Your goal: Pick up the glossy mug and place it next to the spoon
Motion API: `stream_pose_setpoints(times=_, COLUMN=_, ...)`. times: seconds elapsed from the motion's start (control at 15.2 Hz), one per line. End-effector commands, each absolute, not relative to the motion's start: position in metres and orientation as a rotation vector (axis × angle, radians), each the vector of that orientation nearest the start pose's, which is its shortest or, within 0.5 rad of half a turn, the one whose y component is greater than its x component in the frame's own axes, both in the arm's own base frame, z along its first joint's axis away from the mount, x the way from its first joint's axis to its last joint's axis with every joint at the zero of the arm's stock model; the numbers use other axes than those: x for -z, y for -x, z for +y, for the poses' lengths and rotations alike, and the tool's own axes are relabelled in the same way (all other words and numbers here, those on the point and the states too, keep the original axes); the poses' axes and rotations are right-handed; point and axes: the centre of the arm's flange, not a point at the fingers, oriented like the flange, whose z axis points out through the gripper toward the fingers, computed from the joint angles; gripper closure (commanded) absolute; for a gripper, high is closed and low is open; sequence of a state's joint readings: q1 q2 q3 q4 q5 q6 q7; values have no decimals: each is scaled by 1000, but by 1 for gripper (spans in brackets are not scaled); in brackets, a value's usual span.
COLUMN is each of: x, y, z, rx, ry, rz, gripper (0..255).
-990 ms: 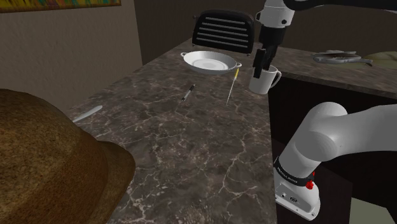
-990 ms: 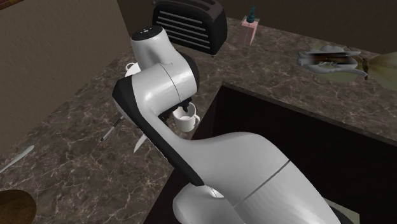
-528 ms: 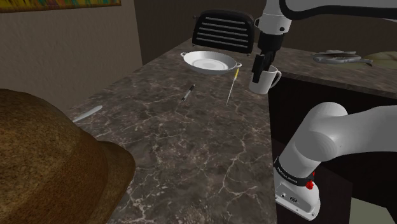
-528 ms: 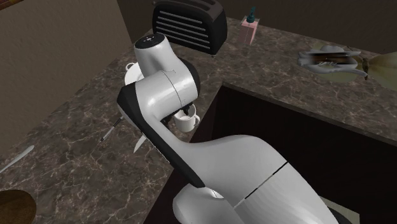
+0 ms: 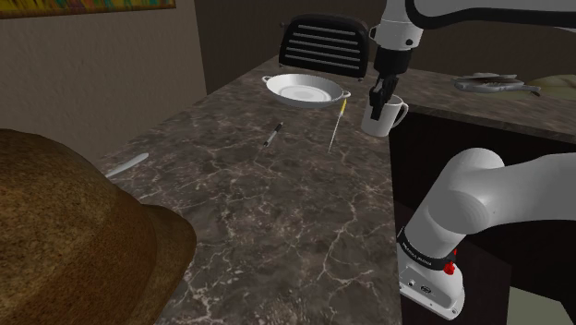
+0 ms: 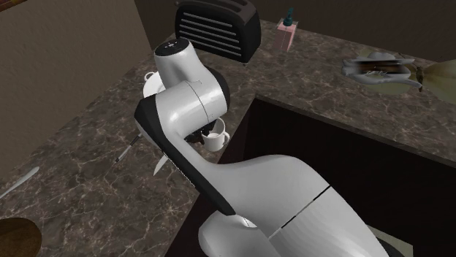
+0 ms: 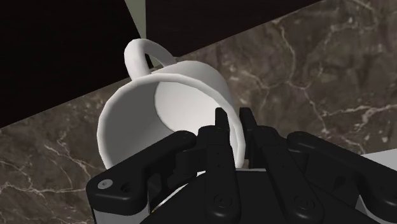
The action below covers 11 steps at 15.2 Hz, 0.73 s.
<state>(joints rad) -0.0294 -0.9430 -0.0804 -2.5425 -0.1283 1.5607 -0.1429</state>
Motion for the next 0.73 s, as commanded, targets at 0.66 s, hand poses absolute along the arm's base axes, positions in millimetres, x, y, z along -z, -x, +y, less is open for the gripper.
stream_pose_setpoints(times=0.66, x=-577, y=-260, z=-48, rx=-75, ry=3197, rz=-110, gripper=255)
